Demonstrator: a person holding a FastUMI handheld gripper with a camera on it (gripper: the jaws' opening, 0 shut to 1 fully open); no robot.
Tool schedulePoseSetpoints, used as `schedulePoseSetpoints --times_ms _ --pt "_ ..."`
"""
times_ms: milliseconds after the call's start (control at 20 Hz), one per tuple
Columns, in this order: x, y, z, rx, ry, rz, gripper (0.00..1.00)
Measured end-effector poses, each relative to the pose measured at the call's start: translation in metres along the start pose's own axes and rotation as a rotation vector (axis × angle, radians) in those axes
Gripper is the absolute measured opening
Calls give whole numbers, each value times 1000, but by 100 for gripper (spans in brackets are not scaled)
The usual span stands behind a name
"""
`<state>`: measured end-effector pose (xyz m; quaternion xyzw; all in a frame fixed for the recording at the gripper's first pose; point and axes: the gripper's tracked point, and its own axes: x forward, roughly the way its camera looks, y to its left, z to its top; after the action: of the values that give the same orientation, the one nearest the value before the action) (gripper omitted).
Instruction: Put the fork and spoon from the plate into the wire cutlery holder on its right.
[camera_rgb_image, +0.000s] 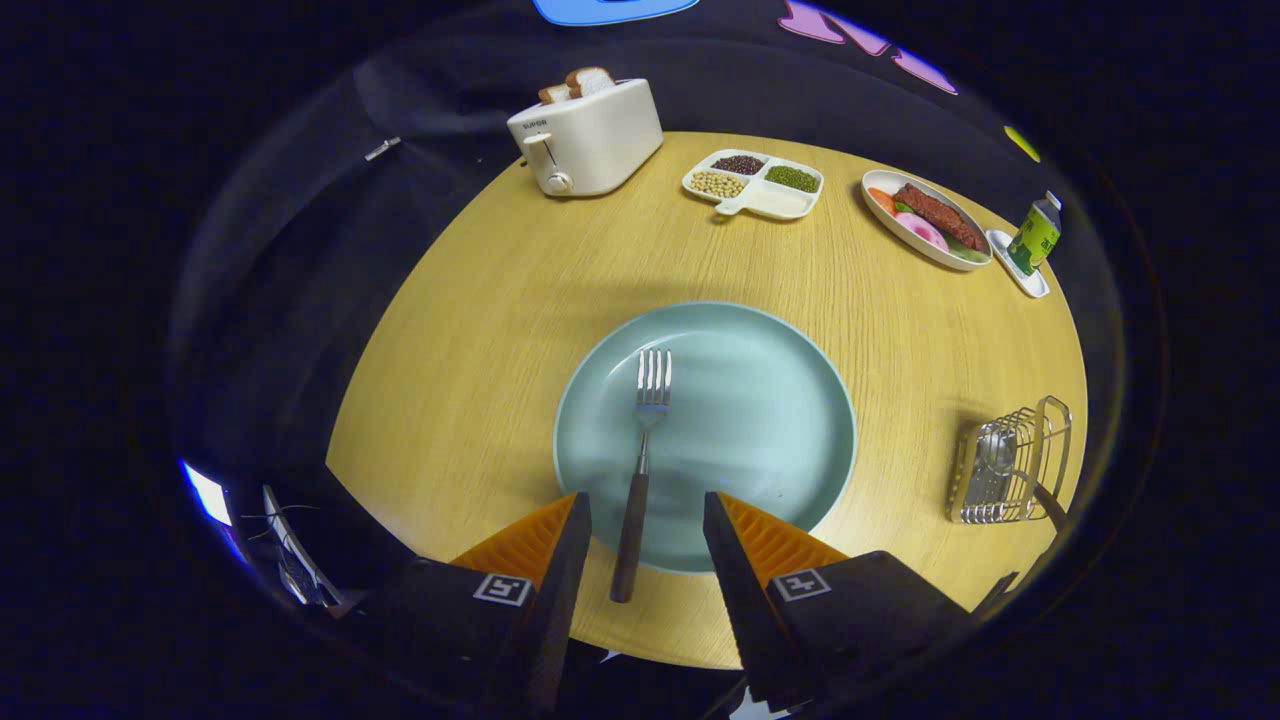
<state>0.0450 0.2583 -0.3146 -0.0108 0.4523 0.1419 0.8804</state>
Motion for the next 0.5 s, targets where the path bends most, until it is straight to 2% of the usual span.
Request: schedulePoseSetpoints --times_ms 250,450,500 --pt "30 1 -12 -24 67 -45 72" --pt "47 -8 -15 -13 114 -90 38" --pt "50 -9 -18 -1 128 -86 12"
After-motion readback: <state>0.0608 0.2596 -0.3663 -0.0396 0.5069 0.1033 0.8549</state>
